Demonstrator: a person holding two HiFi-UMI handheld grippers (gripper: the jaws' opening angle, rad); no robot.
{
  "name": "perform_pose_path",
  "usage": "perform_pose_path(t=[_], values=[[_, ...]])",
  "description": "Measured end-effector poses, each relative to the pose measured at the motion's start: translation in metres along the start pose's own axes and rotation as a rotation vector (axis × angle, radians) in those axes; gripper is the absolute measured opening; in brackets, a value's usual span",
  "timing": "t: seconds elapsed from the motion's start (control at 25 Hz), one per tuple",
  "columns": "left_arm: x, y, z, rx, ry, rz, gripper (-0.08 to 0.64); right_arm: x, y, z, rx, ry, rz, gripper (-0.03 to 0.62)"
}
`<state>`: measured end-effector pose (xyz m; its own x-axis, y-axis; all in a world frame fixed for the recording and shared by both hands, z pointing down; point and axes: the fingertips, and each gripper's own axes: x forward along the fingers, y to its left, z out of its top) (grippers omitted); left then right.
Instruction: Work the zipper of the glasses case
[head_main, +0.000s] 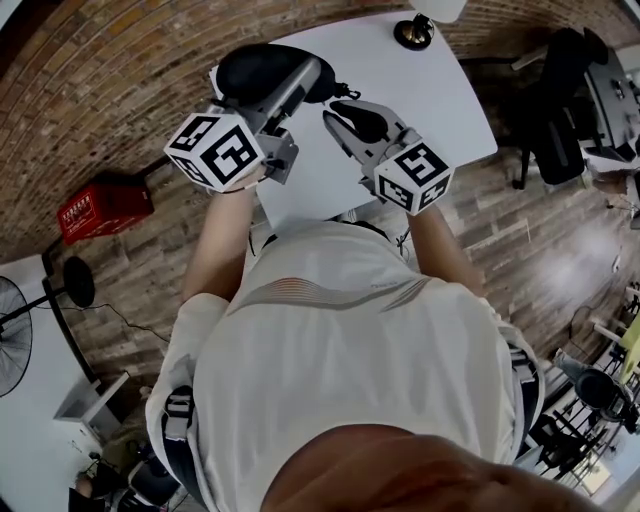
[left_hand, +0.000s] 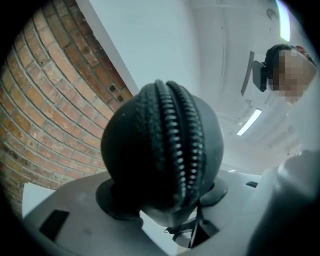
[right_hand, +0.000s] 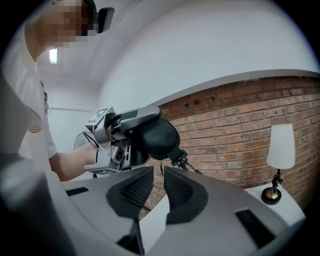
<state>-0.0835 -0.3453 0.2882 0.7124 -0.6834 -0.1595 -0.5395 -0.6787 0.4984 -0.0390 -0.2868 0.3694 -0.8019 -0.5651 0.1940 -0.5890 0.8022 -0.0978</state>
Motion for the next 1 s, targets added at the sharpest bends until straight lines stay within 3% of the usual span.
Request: perform_pose_path(t=[0.2, 0.32, 0.72, 1.0], values=[[-0.001, -0.002, -0.002, -0.018, -0.001, -0.007, 0.278, 0.010, 0.000, -0.002, -0.022, 0.012, -0.022, 0.104], [-0.003, -0.002, -0.002, -0.019, -0.004, -0.006, 0.278, 0.011, -0.001, -0.001, -0.020, 0.006, -0.037, 0.058], [-0.004, 0.003, -0.005, -0.036, -0.013, 0.014, 0.275, 0.009, -0.009, -0.003, -0.081, 0.035, -0.104, 0.054], [-0.006, 0.000, -0.014, -0.056, 0.036, -0.019, 0.273, 0.000, -0.025, 0.002, -0.140, 0.045, -0.159, 0.054]])
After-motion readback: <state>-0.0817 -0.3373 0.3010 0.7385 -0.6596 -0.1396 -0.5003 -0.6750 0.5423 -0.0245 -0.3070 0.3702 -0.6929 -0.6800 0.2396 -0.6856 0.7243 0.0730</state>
